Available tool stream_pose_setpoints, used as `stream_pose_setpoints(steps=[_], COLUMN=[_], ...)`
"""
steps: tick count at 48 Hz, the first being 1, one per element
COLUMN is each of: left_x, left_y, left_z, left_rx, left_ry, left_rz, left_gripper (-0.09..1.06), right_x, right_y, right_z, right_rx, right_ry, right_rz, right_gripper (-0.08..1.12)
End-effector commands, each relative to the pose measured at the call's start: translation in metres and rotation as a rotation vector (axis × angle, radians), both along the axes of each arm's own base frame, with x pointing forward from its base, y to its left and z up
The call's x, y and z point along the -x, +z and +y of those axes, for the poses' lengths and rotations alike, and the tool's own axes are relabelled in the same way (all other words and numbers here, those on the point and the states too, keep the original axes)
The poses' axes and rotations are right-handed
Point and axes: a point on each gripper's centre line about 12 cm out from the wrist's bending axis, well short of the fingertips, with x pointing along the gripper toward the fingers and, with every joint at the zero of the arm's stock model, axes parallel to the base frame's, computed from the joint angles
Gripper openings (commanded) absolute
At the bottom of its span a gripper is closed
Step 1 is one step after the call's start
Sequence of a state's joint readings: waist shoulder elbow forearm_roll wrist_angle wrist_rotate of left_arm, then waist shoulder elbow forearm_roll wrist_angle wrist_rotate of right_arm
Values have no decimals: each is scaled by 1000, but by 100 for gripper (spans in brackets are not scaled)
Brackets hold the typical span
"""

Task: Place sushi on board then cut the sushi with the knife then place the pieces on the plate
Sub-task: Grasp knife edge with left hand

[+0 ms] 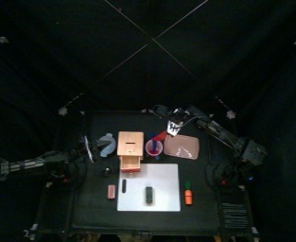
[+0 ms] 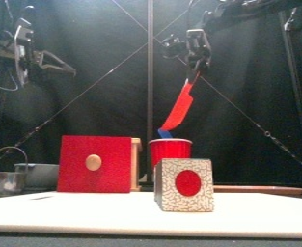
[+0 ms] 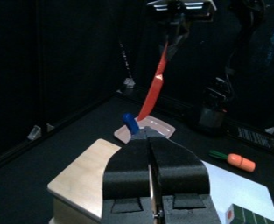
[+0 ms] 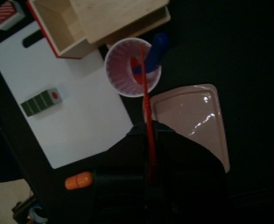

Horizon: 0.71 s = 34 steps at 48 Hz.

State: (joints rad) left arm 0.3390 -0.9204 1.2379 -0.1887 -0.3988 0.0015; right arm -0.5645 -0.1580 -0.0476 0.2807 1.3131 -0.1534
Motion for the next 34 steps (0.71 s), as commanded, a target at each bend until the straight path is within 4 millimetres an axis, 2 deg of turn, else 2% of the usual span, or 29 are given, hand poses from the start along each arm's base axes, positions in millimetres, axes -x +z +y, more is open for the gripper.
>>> stream_pose_setpoints(steps=[1,9,21,29,34], left_x=[-3,-5,-15,-33,-48], left_y=[15,20,25,15,7], left_z=[1,1,-4,-10,-23], left_rx=[-25,-46,-137,-167,-166], left_ry=[2,-4,-50,-116,-191], left_rz=[-35,-37,11,88,127], left_gripper=[8,8,10,24,41], right_x=[9,23,31,28,27], right_y=[15,-21,-71,-88,-94], right_z=[22,44,78,99,113], right_rx=[51,116,106,218,261], right_ry=[-2,-32,-30,56,101], right_rz=[-194,-349,-459,-521,-566], right_gripper=[32,32,32,32,32])
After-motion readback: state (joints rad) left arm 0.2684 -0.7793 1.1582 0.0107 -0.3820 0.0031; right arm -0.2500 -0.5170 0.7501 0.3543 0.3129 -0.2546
